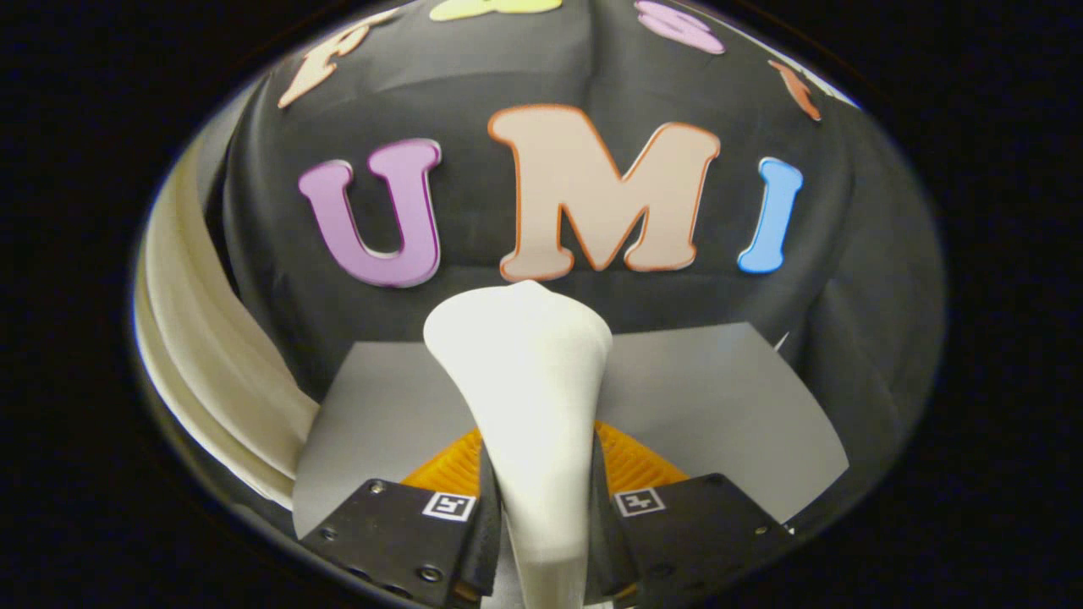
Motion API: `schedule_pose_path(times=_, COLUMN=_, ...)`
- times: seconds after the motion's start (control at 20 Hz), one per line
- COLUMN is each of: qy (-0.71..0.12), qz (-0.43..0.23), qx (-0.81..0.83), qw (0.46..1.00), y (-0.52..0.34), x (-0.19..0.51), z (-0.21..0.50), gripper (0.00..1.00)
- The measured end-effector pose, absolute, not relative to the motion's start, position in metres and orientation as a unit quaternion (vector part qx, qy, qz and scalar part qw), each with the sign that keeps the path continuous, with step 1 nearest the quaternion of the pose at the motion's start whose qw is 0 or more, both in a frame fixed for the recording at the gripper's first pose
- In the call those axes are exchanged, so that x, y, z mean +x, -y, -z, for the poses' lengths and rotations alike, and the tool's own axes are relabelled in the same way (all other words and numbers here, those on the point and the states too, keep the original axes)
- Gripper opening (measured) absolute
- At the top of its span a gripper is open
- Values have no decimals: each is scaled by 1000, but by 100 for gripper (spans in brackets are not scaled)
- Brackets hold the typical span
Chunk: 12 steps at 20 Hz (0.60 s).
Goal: Iron the clothes twice with a garment steamer, once on the left side and once on the right side.
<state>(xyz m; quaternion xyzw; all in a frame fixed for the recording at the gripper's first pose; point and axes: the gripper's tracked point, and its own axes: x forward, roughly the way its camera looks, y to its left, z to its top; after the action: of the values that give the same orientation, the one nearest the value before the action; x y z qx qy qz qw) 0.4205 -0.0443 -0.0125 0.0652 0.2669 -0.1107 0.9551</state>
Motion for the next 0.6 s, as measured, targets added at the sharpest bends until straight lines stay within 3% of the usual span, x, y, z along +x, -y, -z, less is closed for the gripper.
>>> schedule_pose_path(times=0.35, qy=-234, qz=115, qx=1, qw=965, y=4, x=301, z=-4, gripper=42)
schedule_pose_path(times=0.6, qy=-166, qz=124, qx=-9, qw=978, y=-47, x=225, z=-24, gripper=39)
